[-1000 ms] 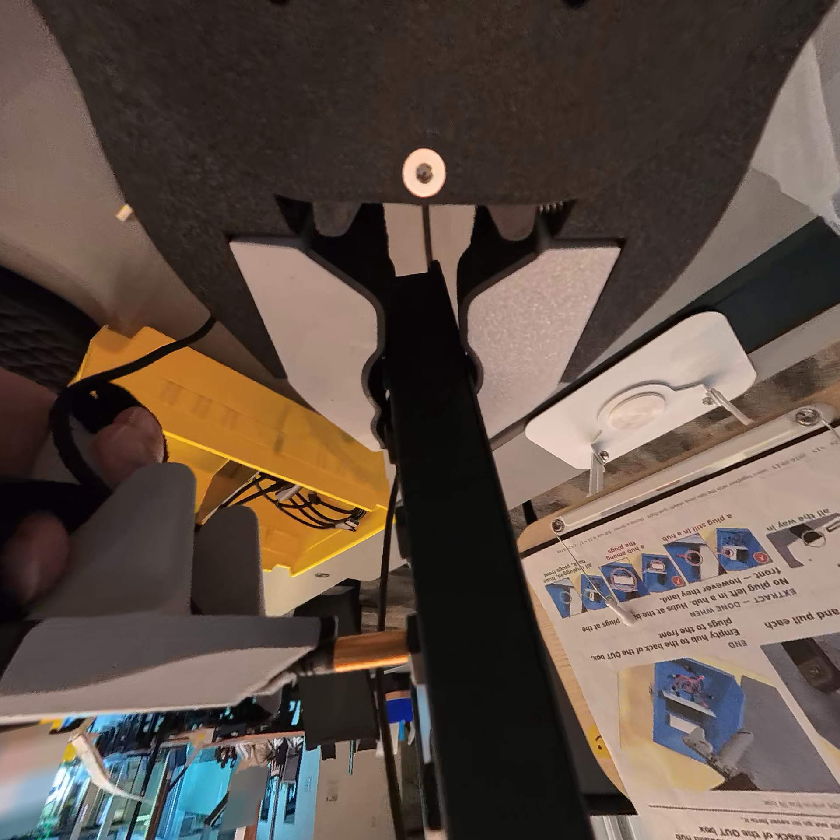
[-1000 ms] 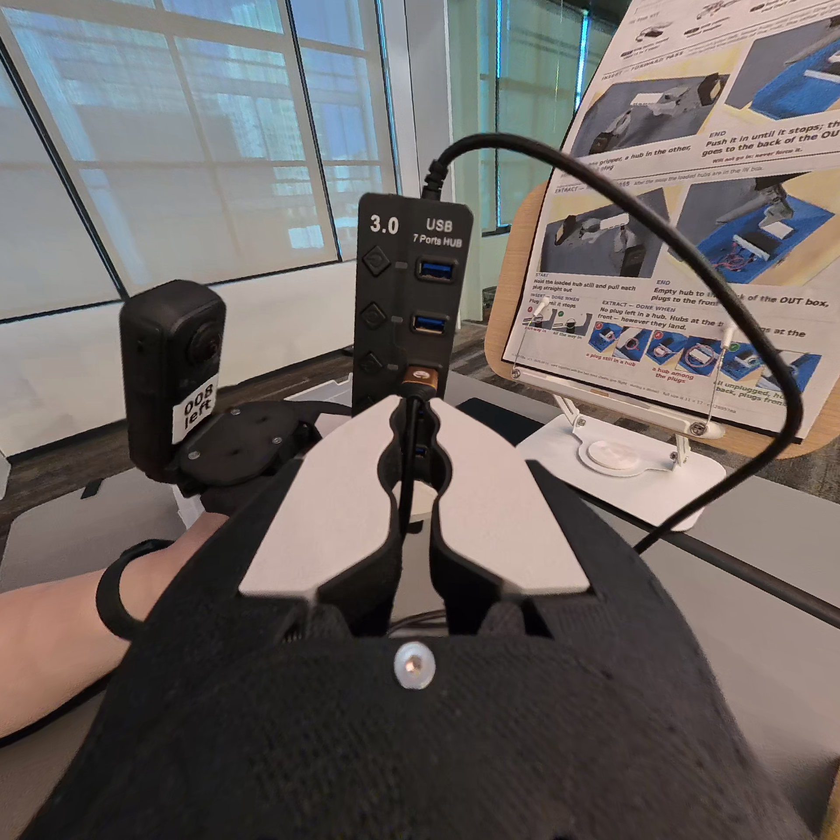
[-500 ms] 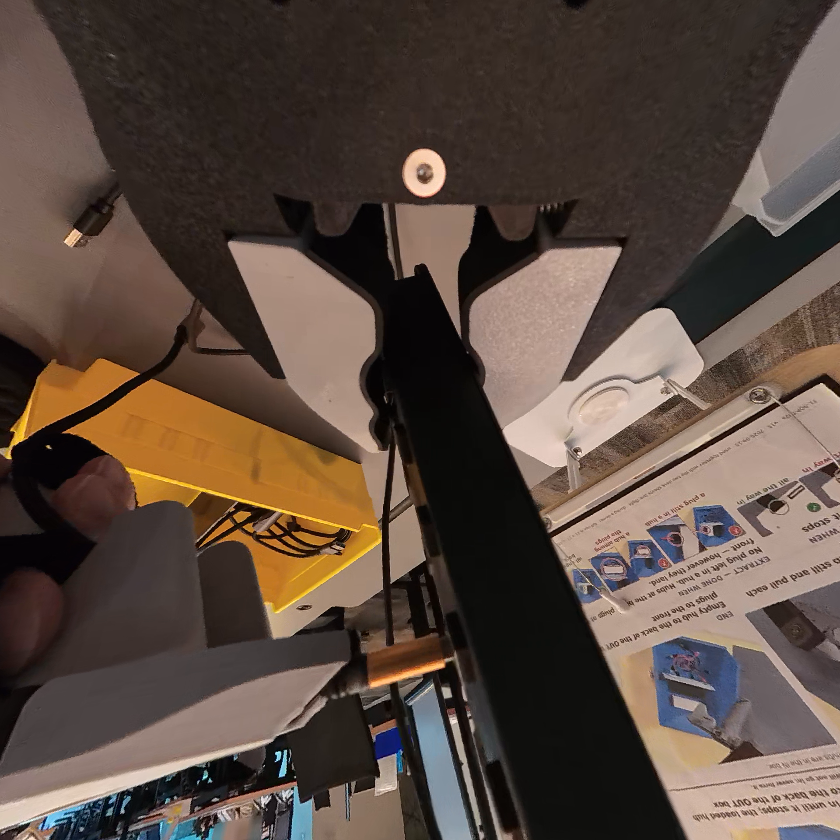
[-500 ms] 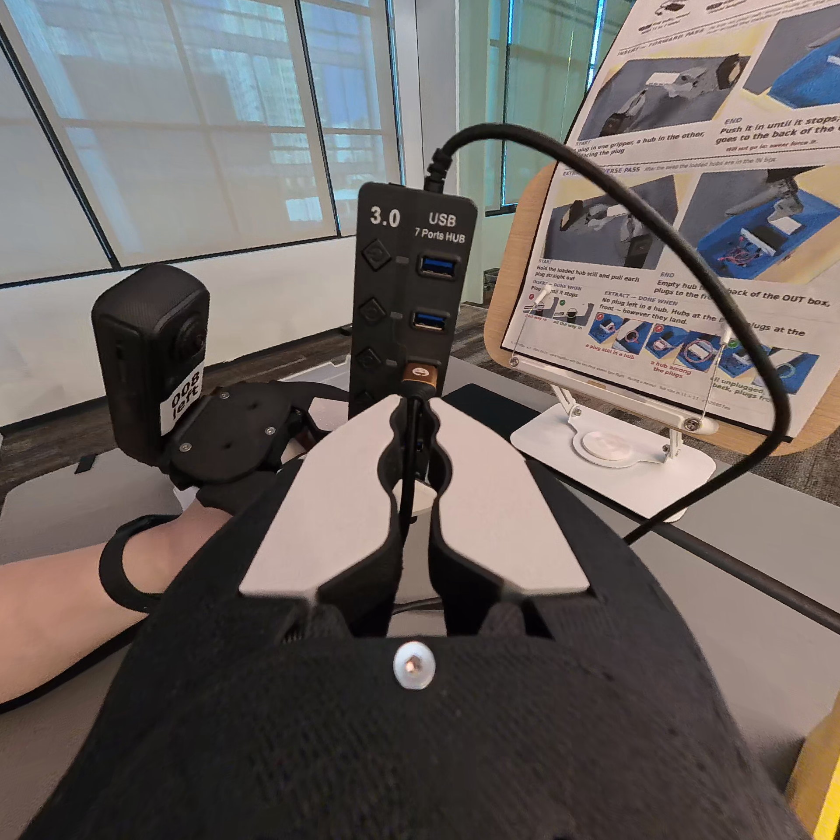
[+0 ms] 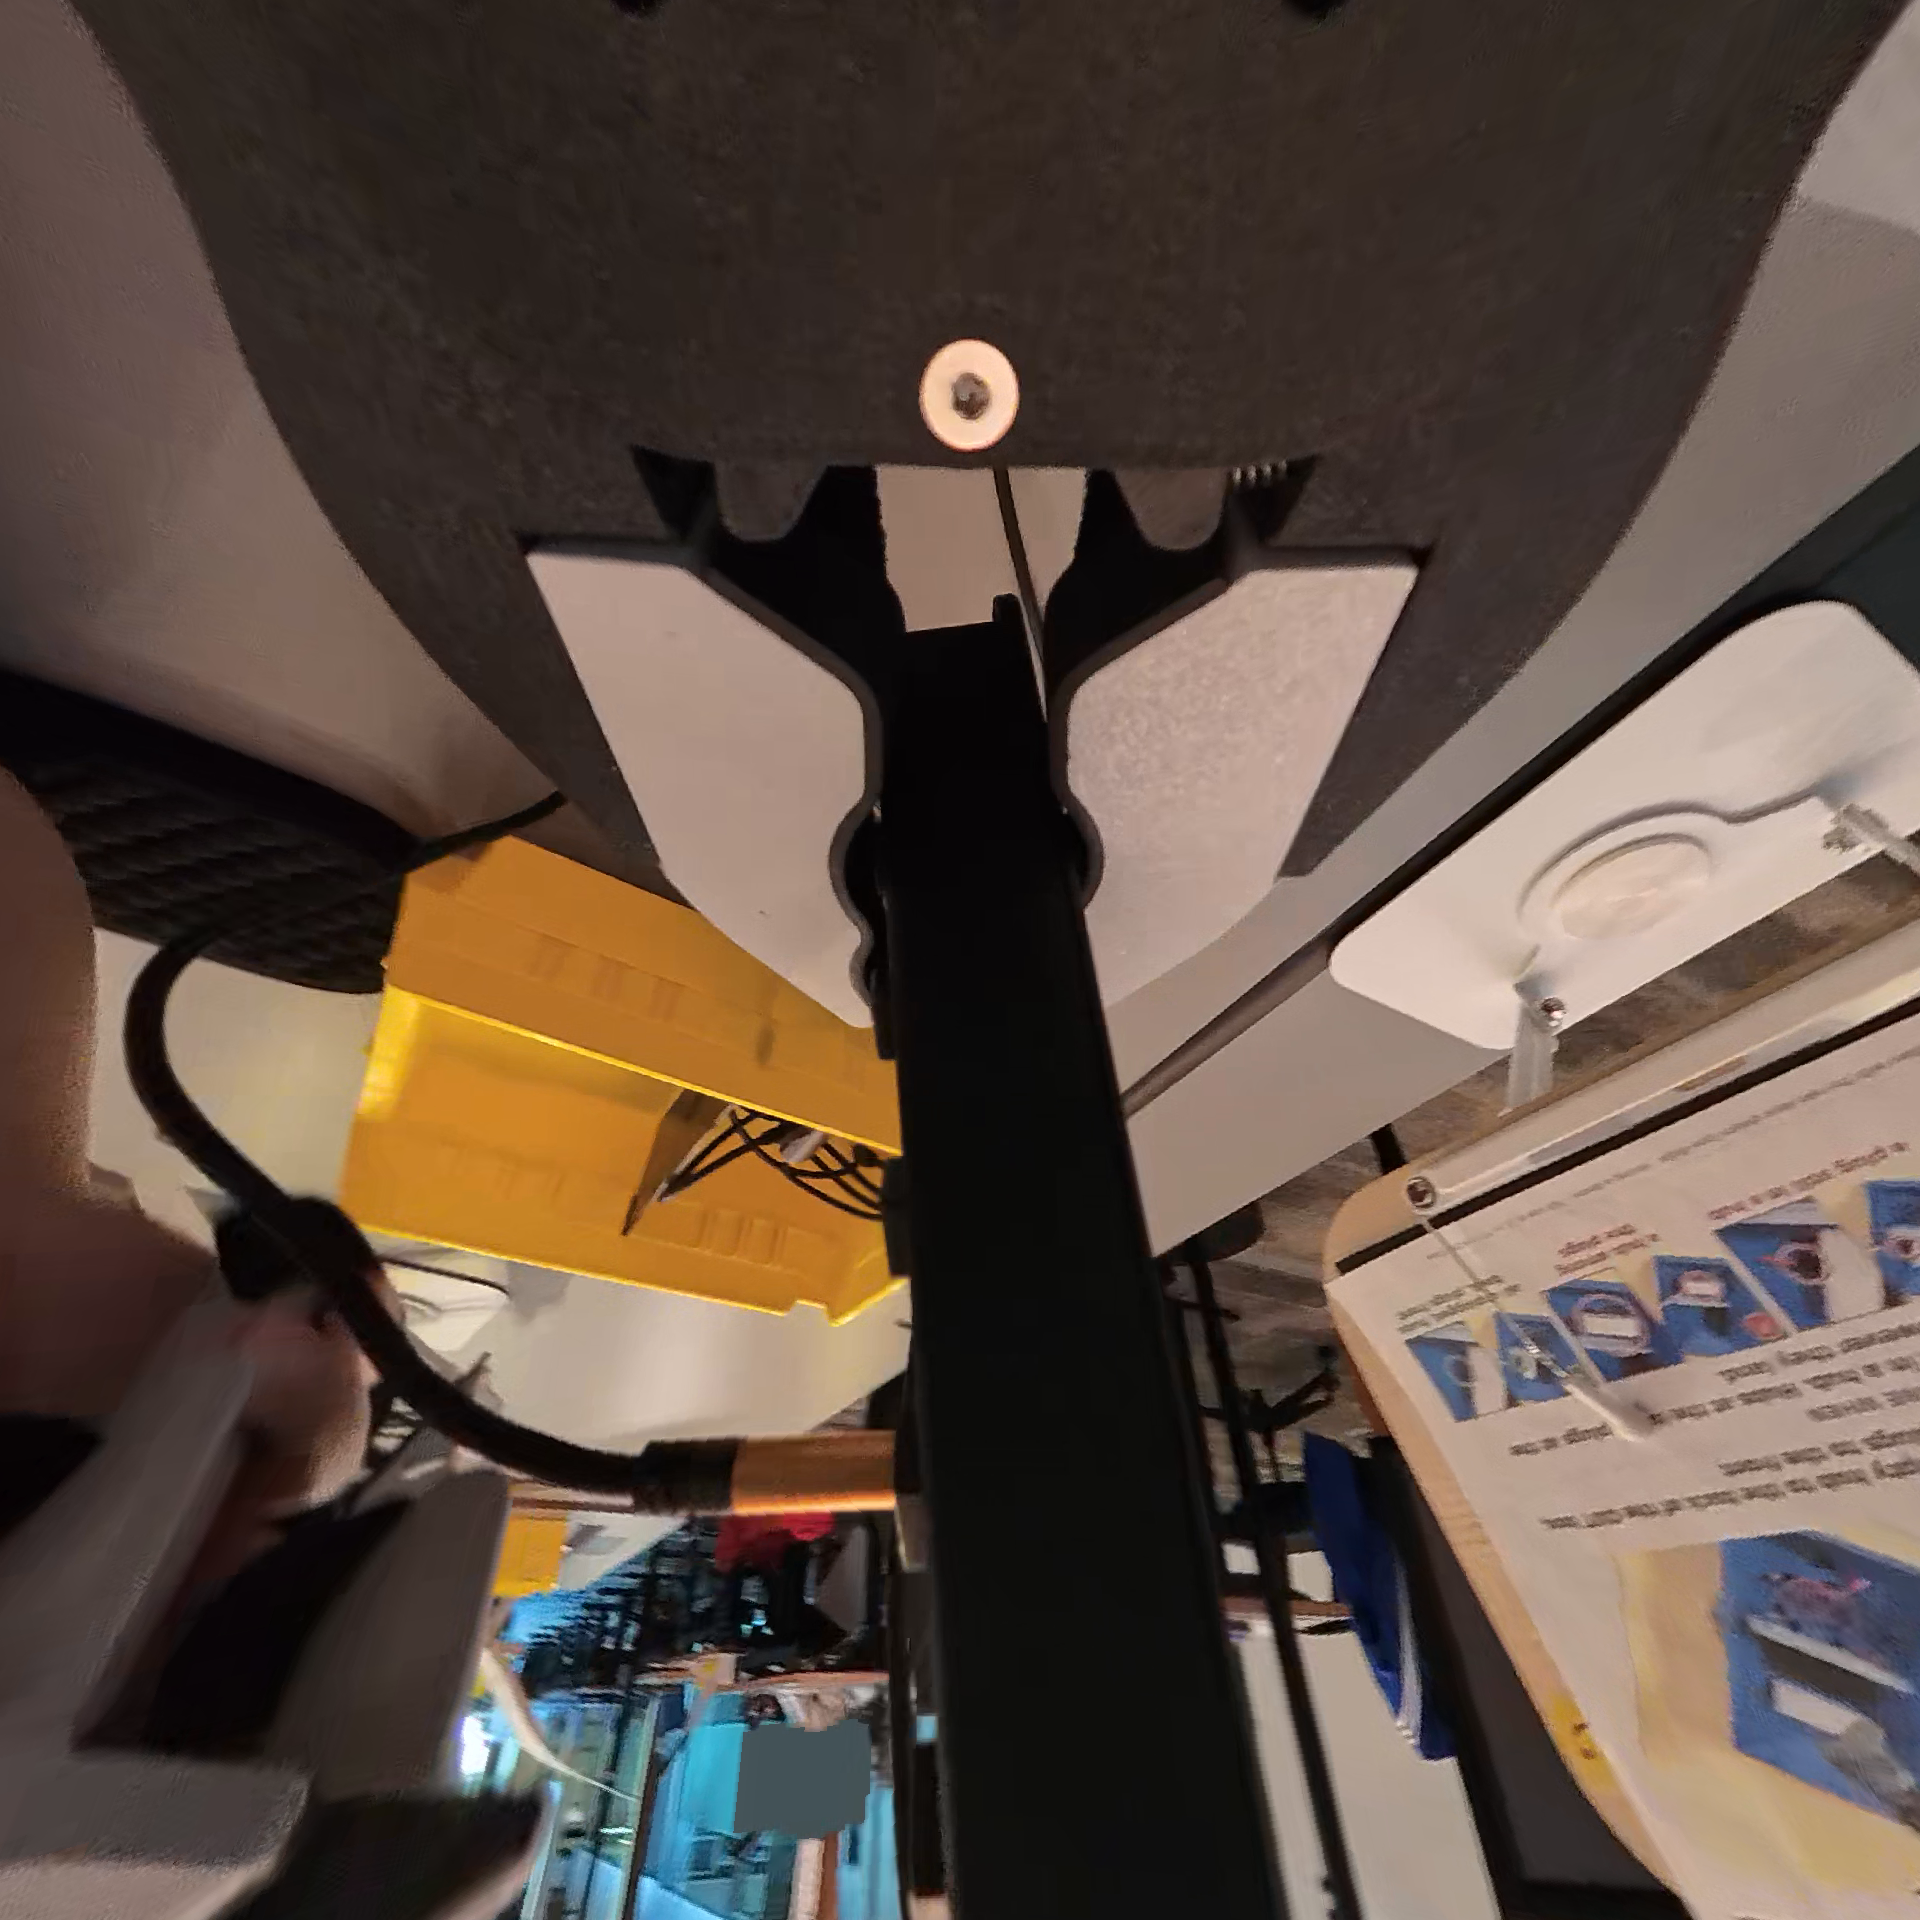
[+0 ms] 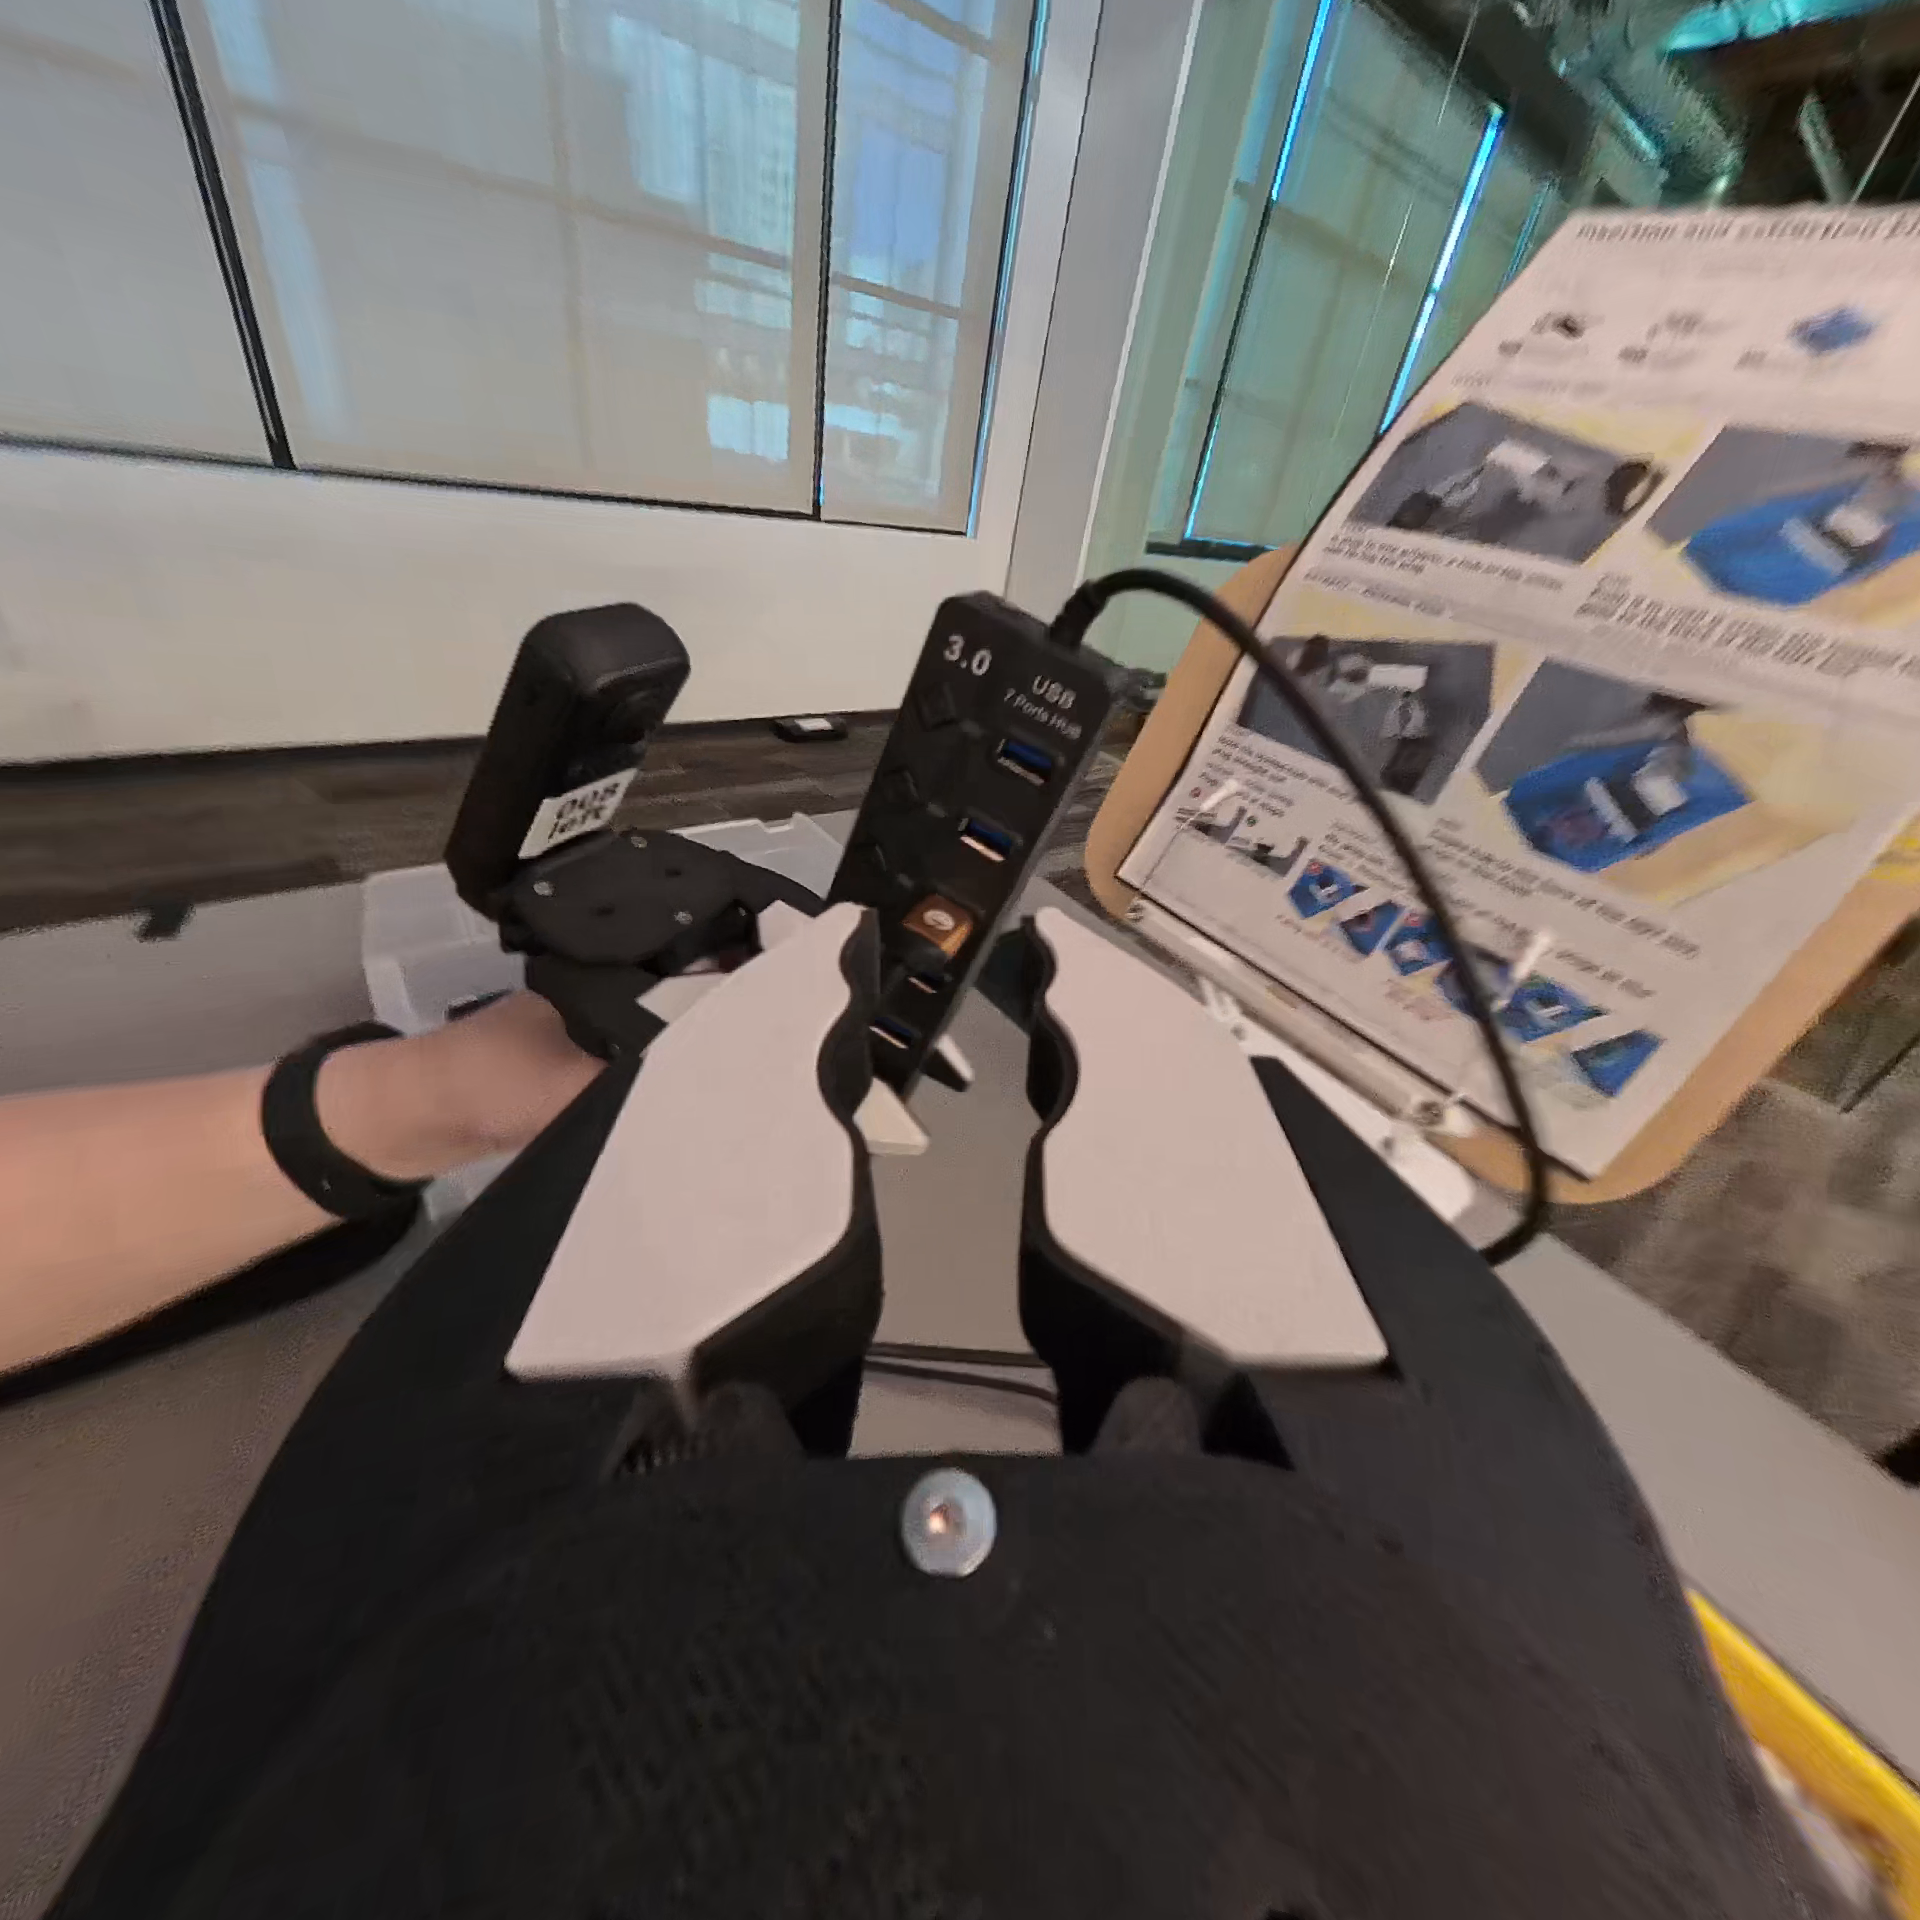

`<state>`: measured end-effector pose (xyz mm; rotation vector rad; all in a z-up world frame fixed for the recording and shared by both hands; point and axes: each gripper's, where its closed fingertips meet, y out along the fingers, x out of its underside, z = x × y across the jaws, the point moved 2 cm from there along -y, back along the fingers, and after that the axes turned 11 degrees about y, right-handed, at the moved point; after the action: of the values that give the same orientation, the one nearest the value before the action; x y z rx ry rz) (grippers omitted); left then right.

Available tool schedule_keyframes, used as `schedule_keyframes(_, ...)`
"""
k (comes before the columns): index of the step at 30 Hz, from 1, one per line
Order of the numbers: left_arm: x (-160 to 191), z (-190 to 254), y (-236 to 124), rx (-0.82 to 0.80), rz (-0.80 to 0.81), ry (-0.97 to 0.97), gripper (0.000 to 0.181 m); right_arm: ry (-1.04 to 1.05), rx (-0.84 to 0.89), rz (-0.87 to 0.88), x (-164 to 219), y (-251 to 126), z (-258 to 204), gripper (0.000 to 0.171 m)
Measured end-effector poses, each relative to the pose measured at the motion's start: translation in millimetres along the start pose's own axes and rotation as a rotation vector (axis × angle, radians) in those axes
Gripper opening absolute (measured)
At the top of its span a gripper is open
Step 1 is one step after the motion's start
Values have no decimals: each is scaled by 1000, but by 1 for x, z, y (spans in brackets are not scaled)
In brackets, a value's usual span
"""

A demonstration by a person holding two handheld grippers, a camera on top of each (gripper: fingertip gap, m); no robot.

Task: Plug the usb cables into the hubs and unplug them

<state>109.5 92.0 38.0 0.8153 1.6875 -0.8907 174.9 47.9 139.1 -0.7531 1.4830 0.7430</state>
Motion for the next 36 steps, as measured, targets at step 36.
schedule_keyframes(36,30,87,-2,497,-396,227,27,-393,-490,-838,30,-43,8,56)
